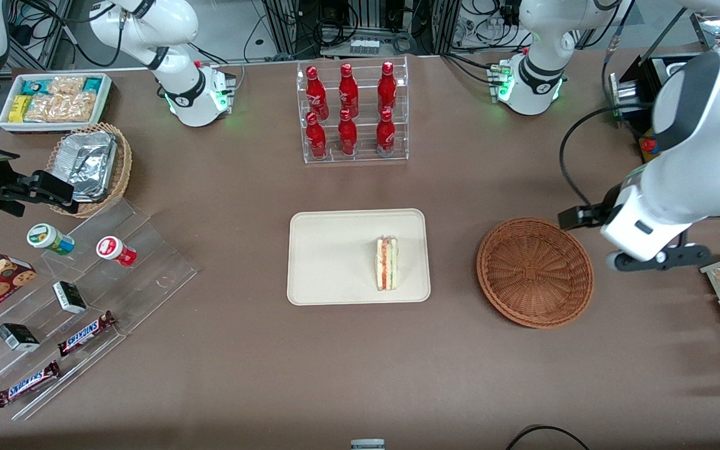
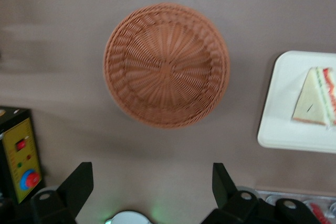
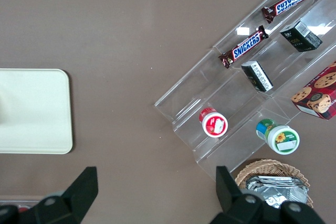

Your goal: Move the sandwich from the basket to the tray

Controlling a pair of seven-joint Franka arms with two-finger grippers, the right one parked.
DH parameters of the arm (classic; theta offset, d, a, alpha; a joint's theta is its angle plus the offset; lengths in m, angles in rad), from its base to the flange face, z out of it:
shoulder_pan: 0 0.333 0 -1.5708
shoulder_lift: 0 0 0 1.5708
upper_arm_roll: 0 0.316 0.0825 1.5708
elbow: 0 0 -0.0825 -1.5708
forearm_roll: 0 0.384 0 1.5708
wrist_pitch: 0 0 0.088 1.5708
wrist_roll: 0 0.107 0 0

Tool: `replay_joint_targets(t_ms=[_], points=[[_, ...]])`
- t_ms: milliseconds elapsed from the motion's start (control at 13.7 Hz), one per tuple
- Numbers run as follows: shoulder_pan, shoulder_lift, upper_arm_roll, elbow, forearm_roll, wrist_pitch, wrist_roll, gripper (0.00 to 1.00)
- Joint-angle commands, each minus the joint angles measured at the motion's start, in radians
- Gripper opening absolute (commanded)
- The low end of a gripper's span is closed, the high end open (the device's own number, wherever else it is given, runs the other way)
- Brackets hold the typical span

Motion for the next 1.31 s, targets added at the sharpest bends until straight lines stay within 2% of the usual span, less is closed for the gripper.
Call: replay_joint_targets(t_ms=[0,146,291,510,728,1238], points=[[0.011,-0.077,0.032,-0.042,-0.032,-0.050,0.057,1.00],[-0.002,-0.118,0.096,-0.056,-0.080,-0.081,0.080,1.00],[-0.047,-0.172,0.160,-0.094,-0.081,-0.088,0.111,1.00],[-0.226,-0.245,0.376,-0.166,-0.100,-0.087,0.166,1.00],[-0.222,-0.310,0.397,-0.232,-0.109,-0.082,0.183,1.00],[-0.214,-0.324,0.399,-0.237,-0.109,-0.088,0.185,1.00]])
